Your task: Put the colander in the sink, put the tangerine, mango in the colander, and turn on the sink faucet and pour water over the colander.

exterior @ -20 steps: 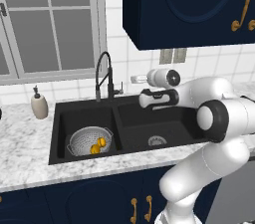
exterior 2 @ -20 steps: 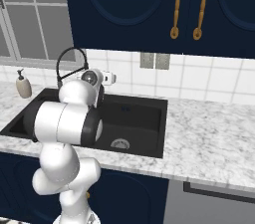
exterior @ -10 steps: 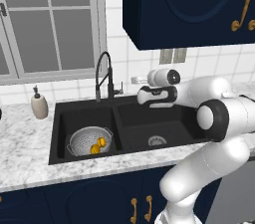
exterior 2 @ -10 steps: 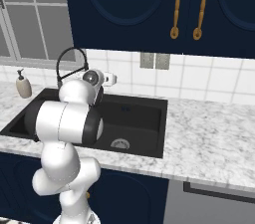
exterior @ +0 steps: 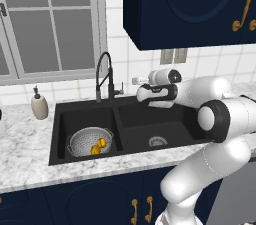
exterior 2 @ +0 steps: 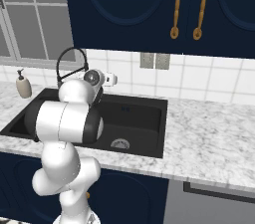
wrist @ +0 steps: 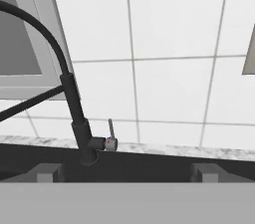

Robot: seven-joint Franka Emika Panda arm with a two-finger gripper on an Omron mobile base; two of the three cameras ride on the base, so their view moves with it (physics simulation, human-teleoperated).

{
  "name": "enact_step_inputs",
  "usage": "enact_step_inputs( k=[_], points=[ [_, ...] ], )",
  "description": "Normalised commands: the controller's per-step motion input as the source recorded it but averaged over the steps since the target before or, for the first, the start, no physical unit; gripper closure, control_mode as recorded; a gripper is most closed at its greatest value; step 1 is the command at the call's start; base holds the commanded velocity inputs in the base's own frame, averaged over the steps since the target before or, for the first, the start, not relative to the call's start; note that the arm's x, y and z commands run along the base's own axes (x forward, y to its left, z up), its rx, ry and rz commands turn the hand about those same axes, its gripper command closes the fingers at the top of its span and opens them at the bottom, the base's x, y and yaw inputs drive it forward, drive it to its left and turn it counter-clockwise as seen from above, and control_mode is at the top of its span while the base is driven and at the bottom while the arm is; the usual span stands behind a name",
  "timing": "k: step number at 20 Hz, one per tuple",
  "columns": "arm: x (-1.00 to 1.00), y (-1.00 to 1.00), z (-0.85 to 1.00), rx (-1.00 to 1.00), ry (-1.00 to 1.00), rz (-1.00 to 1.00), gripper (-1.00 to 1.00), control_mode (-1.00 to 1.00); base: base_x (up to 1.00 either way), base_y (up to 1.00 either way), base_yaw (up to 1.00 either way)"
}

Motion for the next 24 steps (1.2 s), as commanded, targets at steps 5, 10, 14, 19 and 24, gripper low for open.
enact_step_inputs(
  k=[5, 10, 14, 19, 24],
  points=[
    [0.00, 0.00, 0.00, 0.00, 0.00, 0.00, -1.00, -1.00, 0.00, 0.00, 0.00],
    [0.00, 0.00, 0.00, 0.00, 0.00, 0.00, -1.00, -1.00, 0.00, 0.00, 0.00],
    [0.00, 0.00, 0.00, 0.00, 0.00, 0.00, -1.00, -1.00, 0.00, 0.00, 0.00],
    [0.19, 0.00, -0.05, 0.00, -0.08, 0.00, -1.00, -1.00, 0.00, 0.00, 0.00],
    [0.10, 0.03, -0.44, 0.00, -0.09, 0.00, -1.00, -1.00, 0.00, 0.00, 0.00]
  ],
)
